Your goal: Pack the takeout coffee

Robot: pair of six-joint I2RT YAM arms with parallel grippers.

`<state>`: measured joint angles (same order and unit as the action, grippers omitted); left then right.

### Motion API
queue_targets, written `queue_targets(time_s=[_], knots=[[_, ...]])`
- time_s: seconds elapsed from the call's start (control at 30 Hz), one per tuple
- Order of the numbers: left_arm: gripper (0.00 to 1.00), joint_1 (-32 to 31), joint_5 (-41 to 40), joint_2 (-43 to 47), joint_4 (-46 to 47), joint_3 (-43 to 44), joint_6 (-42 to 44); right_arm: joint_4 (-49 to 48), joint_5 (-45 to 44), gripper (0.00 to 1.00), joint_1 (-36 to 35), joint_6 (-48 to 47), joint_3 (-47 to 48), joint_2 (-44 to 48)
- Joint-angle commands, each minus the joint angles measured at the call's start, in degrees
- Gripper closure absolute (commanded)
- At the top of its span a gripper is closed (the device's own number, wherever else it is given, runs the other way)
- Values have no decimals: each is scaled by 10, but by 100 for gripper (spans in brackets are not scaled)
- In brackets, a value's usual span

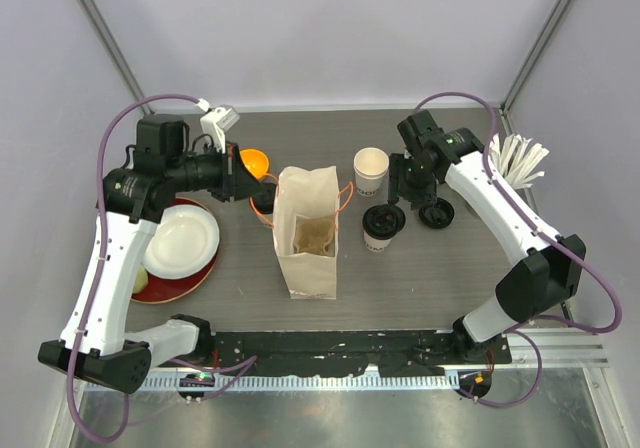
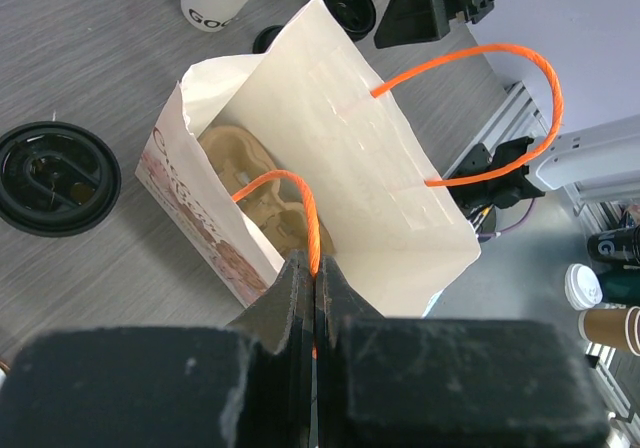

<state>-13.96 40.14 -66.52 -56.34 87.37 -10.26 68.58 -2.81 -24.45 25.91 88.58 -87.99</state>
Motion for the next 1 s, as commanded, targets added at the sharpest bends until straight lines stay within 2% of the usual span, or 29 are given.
queue_targets(time_s=[0.0,0.07,0.27,0.37,0.97], knots=[[100,-4,6,3,25,3,2,-78,54,43,2,-53,-17,6],[100,-4,6,2,23,5,2,-78,57,48,2,-65,-29,-4],[100,-4,4,2,18,10,3,-85,33,51,5,-87,-60,-3],[100,-5,4,3,18,9,2,-91,40,59,5,-92,-61,-14],[100,-4,3,-3,20,16,-4,-100,40,68,5,-106,-76,-43]])
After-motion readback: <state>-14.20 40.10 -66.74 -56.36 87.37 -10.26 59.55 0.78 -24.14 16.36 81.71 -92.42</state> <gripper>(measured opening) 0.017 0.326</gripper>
